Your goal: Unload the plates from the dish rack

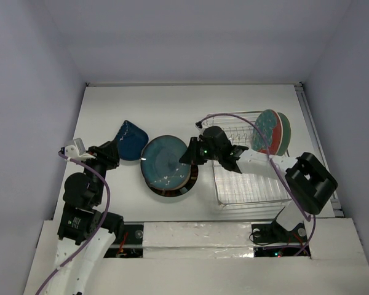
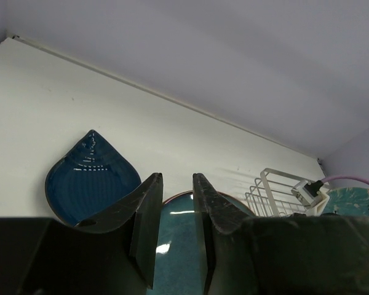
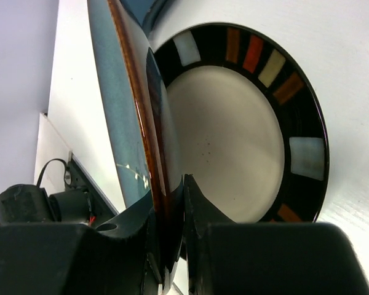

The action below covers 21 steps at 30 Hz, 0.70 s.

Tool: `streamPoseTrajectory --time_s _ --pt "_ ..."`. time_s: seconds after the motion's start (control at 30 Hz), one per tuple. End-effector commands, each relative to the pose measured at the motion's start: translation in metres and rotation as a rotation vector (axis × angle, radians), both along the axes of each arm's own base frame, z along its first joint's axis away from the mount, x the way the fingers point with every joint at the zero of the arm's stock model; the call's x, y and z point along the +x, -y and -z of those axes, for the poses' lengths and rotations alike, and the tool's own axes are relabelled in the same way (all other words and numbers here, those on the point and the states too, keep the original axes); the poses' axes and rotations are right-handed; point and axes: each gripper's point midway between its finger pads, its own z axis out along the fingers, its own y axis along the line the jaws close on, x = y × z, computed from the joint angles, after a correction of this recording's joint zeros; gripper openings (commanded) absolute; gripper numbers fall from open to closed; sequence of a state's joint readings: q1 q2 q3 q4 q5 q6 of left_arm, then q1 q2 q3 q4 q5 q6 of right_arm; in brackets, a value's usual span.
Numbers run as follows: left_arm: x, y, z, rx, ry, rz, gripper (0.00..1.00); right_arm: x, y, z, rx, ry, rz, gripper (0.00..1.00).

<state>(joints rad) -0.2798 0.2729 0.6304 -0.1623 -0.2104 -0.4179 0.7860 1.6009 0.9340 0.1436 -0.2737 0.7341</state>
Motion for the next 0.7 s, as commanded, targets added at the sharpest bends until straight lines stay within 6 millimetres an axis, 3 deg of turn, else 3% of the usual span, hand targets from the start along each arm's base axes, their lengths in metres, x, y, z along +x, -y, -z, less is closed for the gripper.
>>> streamPoseTrajectory --time_s 0.0,0.4,0.67 --pt "0.002 0.0 -0.006 -0.01 0.026 -0.002 0.24 0.007 -0.026 -0.061 0.221 0.114 -0.037 0.0" --pt "0.002 0.0 -0.006 -0.01 0.029 -0.002 0.26 -0.002 -0.025 -0.037 0.219 0.057 -0.052 0.01" --pt "0.001 0.0 -0.008 -0.011 0.037 -0.002 0.28 -0.003 -0.01 -0.006 0.101 0.019 -0.01 0.26"
